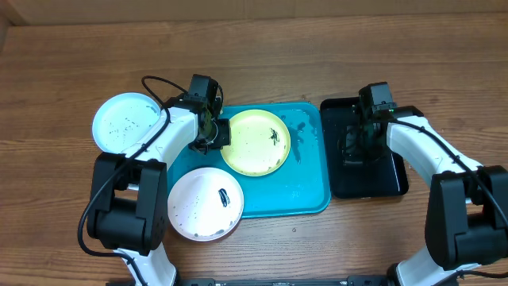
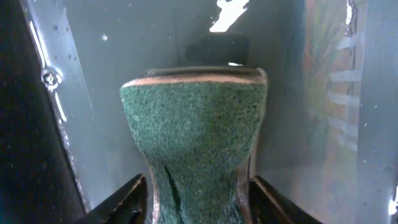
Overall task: Clean dirty plates on tray and stack at the side
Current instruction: 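Lower the right gripper into the basin and grasp the green sponge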
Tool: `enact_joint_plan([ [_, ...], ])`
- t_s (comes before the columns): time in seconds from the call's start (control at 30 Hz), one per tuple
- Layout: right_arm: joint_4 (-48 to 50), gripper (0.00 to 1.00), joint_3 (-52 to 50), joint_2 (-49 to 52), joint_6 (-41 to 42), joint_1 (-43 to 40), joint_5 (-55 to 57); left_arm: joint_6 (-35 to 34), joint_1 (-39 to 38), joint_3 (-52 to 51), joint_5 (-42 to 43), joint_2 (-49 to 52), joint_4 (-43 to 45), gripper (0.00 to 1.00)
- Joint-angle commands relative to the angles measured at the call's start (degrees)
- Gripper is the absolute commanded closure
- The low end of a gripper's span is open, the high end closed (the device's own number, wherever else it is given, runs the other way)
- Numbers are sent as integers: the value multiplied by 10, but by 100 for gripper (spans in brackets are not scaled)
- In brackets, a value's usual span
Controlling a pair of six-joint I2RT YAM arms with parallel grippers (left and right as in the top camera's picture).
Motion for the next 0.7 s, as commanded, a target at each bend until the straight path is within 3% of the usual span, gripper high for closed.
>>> enact_joint_plan([
  [0.0, 5, 53, -7, 1, -1, 1, 6, -3, -2, -10, -11, -1, 0, 96],
  [0.1, 0, 69, -7, 1, -1, 1, 5, -3, -2, -10, -11, -1, 0, 96],
  [0.17, -3, 71, -7, 1, -1, 1, 5, -3, -2, -10, -11, -1, 0, 96],
  [0.2, -3, 67, -7, 1, -1, 1, 5, -2, -2, -10, -11, -1, 0, 96],
  [0.27, -3, 44, -7, 1, -1, 1, 5, -2, -2, -10, -11, -1, 0, 96],
  [0.37, -3, 41, -7, 0, -1, 1, 5, -2, -2, -10, -11, -1, 0, 92],
  [0.4, -3, 43, -7, 0, -1, 1, 5, -2, -2, -10, -11, -1, 0, 91],
  [0.5, -3, 68, -7, 0, -1, 1, 5, -2, -2, -10, -11, -1, -1, 89],
  [0.57, -4, 79, -6, 0, -1, 1, 5, -2, -2, -10, -11, -1, -3, 87],
  [0.67, -11, 82, -3, 0, -1, 1, 5, -2, -2, -11, -11, -1, -4, 84],
])
